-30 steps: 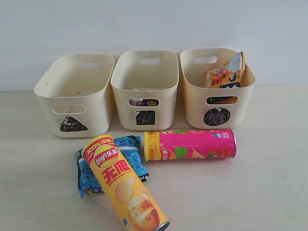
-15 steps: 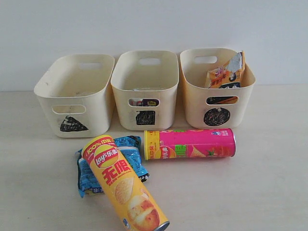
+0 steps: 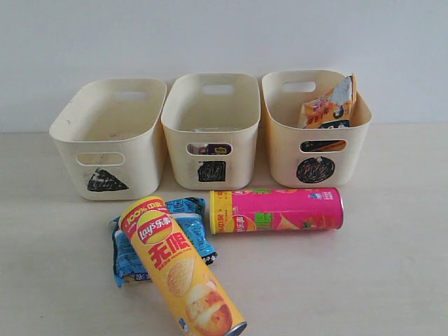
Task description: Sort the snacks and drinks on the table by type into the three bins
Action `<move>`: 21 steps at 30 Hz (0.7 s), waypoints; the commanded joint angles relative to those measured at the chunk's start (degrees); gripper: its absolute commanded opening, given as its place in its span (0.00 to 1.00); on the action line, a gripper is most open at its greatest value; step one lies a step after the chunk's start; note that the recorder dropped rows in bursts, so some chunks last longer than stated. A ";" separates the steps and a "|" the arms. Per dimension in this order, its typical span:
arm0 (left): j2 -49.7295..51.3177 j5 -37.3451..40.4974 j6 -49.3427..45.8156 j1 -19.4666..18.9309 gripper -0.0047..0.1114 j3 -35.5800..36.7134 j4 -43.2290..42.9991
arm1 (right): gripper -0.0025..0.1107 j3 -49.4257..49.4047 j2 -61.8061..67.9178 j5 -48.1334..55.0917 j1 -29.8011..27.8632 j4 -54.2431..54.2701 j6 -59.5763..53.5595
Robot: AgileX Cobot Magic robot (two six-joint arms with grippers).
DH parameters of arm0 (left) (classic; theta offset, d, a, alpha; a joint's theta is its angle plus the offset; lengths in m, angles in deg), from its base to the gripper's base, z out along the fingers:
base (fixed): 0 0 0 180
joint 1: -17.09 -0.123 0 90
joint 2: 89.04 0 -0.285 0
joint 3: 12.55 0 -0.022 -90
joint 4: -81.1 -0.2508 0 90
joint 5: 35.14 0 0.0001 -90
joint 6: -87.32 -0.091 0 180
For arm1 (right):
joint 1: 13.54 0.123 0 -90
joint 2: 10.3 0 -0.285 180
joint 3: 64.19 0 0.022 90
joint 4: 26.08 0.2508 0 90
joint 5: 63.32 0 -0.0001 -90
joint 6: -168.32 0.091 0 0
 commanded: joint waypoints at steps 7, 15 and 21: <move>-0.13 -15.35 26.43 -0.06 0.08 -0.29 1.08 | 0.02 -8.57 -0.27 -9.32 -0.02 -0.50 -6.63; 4.39 24.63 26.61 -0.06 0.08 -31.73 -24.39 | 0.02 -8.57 -0.27 -5.44 -0.02 -0.50 -6.38; 17.77 44.68 11.56 -0.06 0.08 -50.59 -19.46 | 0.02 -8.57 -0.27 -5.44 -0.02 -0.19 -5.99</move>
